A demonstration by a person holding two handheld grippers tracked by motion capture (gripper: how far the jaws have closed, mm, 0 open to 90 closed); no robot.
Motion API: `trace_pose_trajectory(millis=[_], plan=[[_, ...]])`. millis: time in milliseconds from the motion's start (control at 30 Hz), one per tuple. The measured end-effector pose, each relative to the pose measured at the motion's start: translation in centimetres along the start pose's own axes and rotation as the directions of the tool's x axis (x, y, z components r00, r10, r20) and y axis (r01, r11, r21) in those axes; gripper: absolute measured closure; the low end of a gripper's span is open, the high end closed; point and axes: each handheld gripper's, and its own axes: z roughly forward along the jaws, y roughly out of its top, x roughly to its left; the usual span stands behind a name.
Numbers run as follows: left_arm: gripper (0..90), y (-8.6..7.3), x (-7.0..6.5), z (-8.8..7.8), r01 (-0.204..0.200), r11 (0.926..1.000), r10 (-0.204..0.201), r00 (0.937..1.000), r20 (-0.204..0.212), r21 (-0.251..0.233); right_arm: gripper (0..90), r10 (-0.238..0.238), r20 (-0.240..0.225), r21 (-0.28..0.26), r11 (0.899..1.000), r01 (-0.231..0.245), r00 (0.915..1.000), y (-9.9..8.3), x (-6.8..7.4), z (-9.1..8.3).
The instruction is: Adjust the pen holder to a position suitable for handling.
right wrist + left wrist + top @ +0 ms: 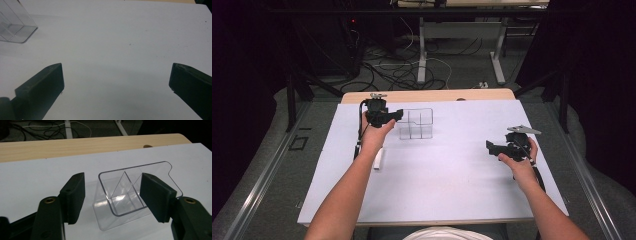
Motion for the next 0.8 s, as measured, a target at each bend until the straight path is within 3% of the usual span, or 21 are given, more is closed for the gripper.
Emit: trace_pose_trajectory(millis=[233,433,600,733,800], plan=[[48.2,-0.1,-0.3,1.8,0.024,0.9984,-0.023,0.9996,-0.015,0.052,0.0,0.001,-0.009,0.006,1.000,-0.001,1.0000,0.0,0.0,0.1],[54.0,-0.3,0.1,2.8,0.022,0.9953,-0.019,0.9993,-0.033,0.095,0.0,0.003,-0.016,0.008,1.000,-0.003,0.9999,-0.1,-0.1,0.1],[57.8,-0.4,0.7,3.3,0.018,0.9957,-0.015,0.9991,-0.040,0.091,0.0,0.019,-0.019,0.014,1.000,-0.018,0.9996,-0.1,0.0,0.2],[61.4,-0.5,1.2,3.6,0.033,0.9946,-0.032,0.9994,-0.015,0.098,0.0,0.022,-0.026,0.019,1.000,-0.021,0.9994,-0.2,0.0,0.3],[62.4,-0.6,1.3,3.8,0.009,0.9946,-0.007,0.9998,-0.019,0.103,0.0,0.021,-0.026,0.023,1.000,-0.020,0.9994,-0.2,0.0,0.4]])
